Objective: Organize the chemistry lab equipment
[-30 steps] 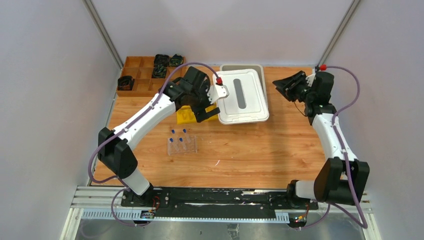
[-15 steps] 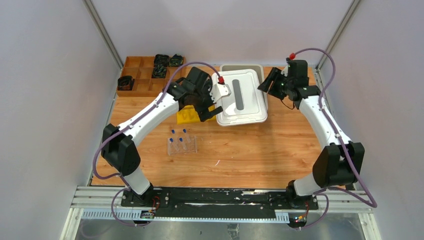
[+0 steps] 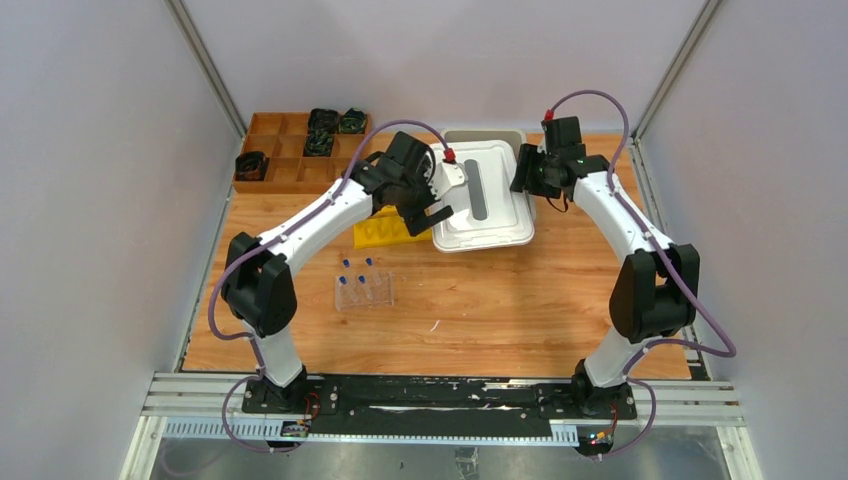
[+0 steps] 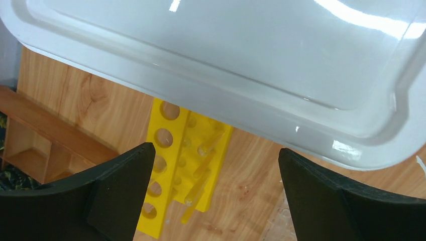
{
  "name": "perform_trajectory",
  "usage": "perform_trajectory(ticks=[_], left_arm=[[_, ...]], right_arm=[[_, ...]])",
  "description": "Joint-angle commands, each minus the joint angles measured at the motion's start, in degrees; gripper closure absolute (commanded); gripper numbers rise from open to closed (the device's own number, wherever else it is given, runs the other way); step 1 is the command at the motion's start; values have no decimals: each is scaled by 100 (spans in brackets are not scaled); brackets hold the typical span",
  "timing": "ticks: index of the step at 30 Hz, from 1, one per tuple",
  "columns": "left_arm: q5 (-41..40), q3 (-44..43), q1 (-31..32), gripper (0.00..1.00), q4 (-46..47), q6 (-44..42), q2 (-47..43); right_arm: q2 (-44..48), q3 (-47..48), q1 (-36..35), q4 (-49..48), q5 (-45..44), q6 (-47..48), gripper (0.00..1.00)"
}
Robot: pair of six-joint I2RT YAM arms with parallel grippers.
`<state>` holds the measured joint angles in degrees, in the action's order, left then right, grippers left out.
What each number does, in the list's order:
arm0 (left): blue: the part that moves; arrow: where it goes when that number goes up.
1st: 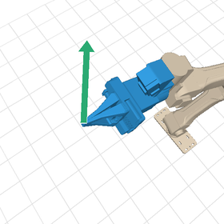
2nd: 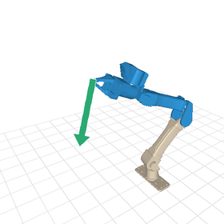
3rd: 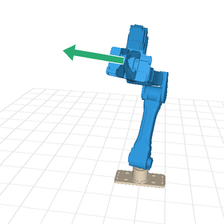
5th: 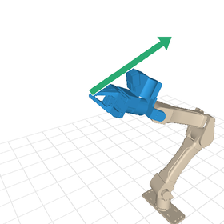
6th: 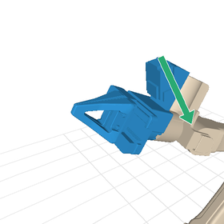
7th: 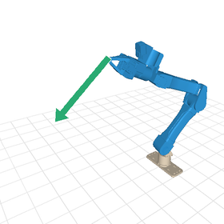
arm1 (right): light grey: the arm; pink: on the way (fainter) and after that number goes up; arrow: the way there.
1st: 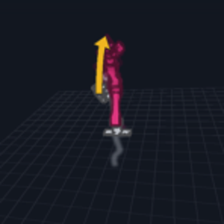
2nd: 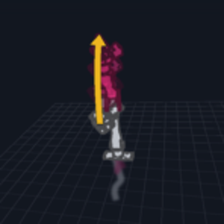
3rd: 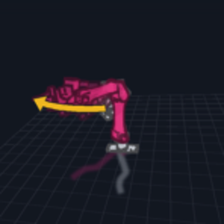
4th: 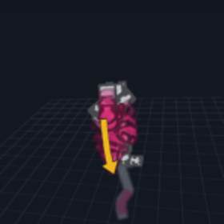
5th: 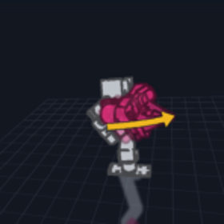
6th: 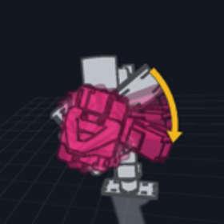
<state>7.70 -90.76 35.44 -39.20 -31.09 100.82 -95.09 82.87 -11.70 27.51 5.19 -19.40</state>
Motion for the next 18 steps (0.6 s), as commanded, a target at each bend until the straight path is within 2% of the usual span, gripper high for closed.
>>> perform_trajectory(ticks=[1, 5, 9, 11, 18], left_arm=[[-254, -266, 52, 0, 256, 104, 176], [-296, -410, 47, 0, 333, 129, 242], [-201, -595, 48, 0, 216, 143, 189], [-90, -630, 36, 0, 95, 84, 79], [390, -222, -26, 0, -431, -406, -474]], right_arm=[[-36, 189, -138, 154, -260, 227, 39], [-82, 252, -152, 150, -457, 255, 42], [-168, 327, -139, 150, -802, 165, 54], [-217, 363, -139, 145, -874, 156, 57], [-197, 328, -121, 45, -1150, -63, 62]])
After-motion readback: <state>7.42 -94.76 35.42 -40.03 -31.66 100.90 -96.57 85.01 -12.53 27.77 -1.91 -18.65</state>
